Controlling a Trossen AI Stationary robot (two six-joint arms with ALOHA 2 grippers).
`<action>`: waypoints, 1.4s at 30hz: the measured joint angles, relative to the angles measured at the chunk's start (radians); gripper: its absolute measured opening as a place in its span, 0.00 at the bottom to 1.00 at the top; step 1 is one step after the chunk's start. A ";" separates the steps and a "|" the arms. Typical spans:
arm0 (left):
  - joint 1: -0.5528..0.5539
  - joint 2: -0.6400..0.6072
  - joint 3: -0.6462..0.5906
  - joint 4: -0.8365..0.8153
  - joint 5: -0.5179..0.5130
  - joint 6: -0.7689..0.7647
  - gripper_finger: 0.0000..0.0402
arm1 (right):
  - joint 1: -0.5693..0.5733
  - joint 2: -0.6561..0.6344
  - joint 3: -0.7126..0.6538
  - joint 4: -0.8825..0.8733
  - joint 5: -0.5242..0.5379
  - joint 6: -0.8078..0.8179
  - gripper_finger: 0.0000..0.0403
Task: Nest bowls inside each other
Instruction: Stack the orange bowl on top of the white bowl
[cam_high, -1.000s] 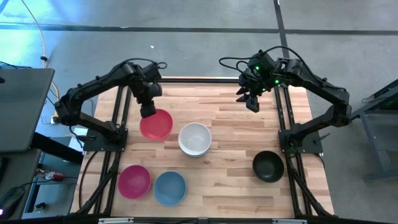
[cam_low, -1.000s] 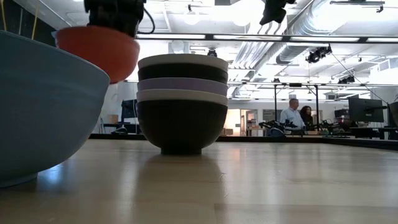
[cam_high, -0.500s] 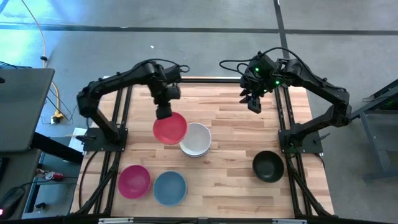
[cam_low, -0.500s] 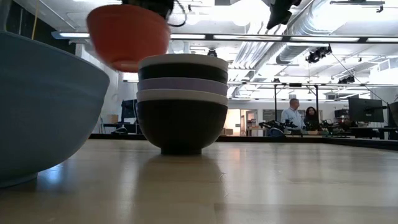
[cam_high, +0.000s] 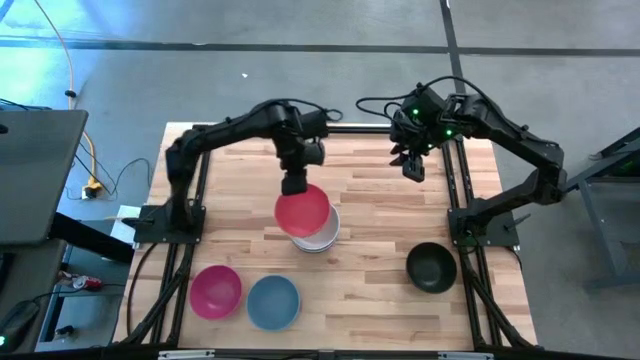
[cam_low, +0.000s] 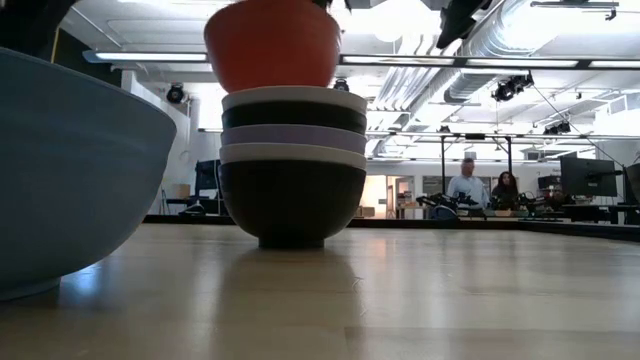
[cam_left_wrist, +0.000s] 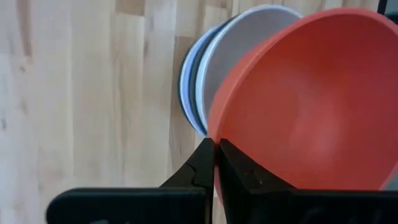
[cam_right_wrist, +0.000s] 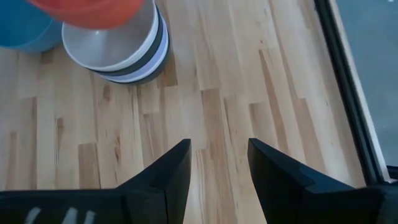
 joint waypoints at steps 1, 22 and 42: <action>-0.007 0.015 0.006 -0.001 0.000 0.005 0.00 | -0.005 -0.008 0.000 0.000 0.001 0.000 0.38; -0.020 0.121 0.013 0.075 0.004 0.033 0.00 | -0.026 -0.135 0.000 0.016 0.002 0.011 0.38; -0.037 0.128 0.013 0.096 -0.017 0.040 0.00 | -0.025 -0.134 0.000 0.017 0.001 0.027 0.38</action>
